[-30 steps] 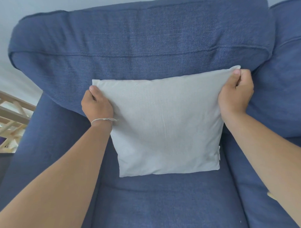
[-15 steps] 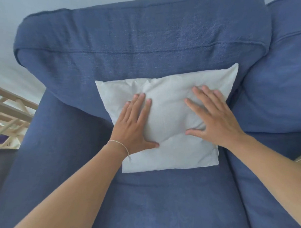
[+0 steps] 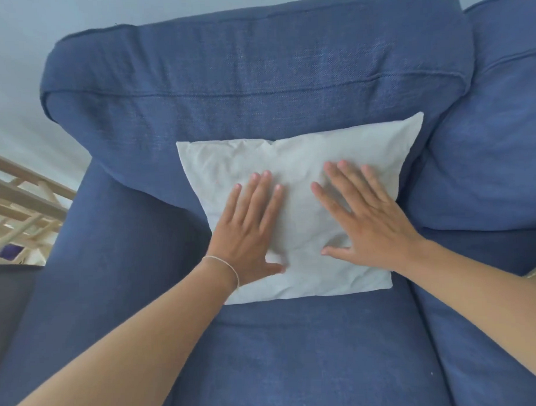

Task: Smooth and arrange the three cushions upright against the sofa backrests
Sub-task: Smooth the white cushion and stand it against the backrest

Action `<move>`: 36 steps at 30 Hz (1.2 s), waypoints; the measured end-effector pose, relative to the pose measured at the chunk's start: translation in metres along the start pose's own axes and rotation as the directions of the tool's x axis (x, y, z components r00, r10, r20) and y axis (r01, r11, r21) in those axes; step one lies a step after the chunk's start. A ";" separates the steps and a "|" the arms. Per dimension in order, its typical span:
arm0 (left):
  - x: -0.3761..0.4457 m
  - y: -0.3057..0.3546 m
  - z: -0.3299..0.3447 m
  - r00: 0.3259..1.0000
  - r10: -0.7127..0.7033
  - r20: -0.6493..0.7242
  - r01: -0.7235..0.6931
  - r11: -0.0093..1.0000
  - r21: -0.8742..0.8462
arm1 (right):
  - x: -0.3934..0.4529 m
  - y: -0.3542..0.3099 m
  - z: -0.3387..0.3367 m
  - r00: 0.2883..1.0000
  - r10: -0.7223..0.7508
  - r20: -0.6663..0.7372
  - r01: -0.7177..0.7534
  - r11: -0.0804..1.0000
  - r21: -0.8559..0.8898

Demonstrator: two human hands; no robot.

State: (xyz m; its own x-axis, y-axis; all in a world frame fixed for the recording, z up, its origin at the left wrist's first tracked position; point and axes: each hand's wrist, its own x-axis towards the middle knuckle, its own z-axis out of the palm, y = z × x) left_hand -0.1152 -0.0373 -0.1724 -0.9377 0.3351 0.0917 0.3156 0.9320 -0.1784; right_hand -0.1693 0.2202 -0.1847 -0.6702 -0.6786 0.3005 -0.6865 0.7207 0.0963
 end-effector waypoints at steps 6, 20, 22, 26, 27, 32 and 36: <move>0.016 0.032 0.018 0.994 -0.109 0.031 0.111 0.992 -0.057 | -0.005 -0.009 0.026 0.992 -0.086 0.087 0.095 0.990 -0.101; -0.038 0.032 0.040 0.986 0.071 -0.149 -0.090 0.988 -0.122 | -0.032 -0.035 0.041 0.989 0.036 -0.142 -0.029 0.998 0.055; -0.018 0.021 0.041 0.997 -0.054 -0.063 0.051 0.997 -0.059 | -0.013 -0.016 0.051 0.987 0.128 -0.097 -0.128 0.992 0.014; 0.007 0.023 0.030 0.994 -0.093 -0.056 0.090 0.994 -0.067 | 0.007 -0.017 0.054 0.988 0.083 -0.127 -0.082 0.997 0.015; 0.006 0.027 0.031 0.995 -0.029 -0.093 0.022 0.996 -0.081 | 0.007 -0.017 0.051 0.987 0.060 -0.149 -0.058 0.998 0.023; 0.007 0.001 0.030 0.996 -0.041 -0.077 0.042 0.999 0.008 | 0.006 0.013 0.045 0.983 0.078 -0.168 -0.088 0.995 -0.048; 0.026 0.012 0.016 0.980 0.016 -0.198 -0.023 0.999 -0.033 | 0.020 0.018 0.034 0.960 0.136 -0.245 -0.138 0.990 0.010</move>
State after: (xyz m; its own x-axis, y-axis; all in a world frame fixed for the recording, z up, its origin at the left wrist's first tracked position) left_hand -0.1386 -0.0200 -0.1878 -0.8851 0.3711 0.2810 0.3422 0.9280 -0.1477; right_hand -0.2049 0.2147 -0.2094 -0.6676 -0.5183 0.5344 -0.5904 0.8059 0.0440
